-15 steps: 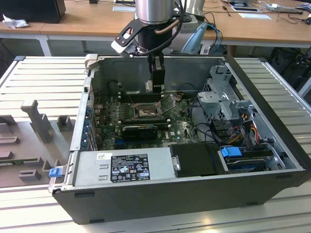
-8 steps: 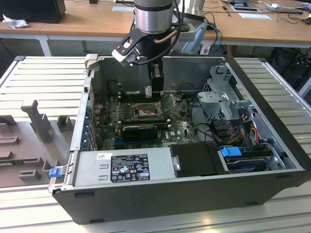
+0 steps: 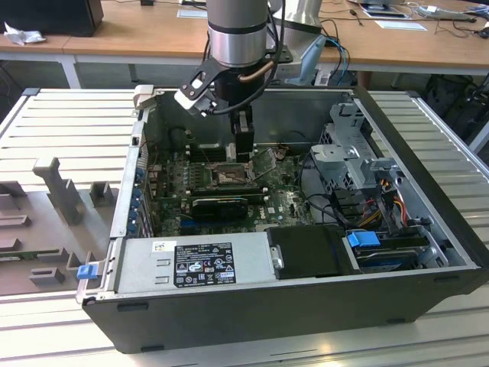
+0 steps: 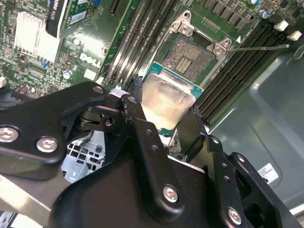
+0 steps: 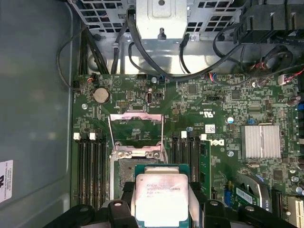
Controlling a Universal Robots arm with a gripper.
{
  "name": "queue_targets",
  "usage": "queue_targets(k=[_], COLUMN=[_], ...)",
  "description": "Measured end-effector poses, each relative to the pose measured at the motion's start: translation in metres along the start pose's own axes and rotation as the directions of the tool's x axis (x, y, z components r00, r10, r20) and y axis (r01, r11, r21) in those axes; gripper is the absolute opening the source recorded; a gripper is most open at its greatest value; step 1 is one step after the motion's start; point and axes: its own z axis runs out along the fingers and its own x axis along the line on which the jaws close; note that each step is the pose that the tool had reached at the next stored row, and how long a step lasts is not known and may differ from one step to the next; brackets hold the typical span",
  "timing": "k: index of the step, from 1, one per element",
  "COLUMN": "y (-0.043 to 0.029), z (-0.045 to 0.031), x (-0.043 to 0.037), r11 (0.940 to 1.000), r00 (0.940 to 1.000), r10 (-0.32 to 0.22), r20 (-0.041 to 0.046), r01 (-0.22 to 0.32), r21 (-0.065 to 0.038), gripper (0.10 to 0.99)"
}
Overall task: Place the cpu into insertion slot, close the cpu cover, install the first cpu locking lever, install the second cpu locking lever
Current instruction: 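Place the cpu into insertion slot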
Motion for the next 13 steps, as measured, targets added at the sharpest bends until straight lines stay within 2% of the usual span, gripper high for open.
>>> queue_targets(k=[6, 13], y=[-0.0022, -0.0030], z=[0.0157, 0.0215], x=[0.0019, 0.0019], r11=[1.0000, 0.9999], r00=[1.0000, 0.9999], r10=[-0.004, -0.016], r20=[-0.0007, -0.0051], r01=[0.004, 0.016], r21=[0.000, 0.002], gripper=[0.533, 0.533])
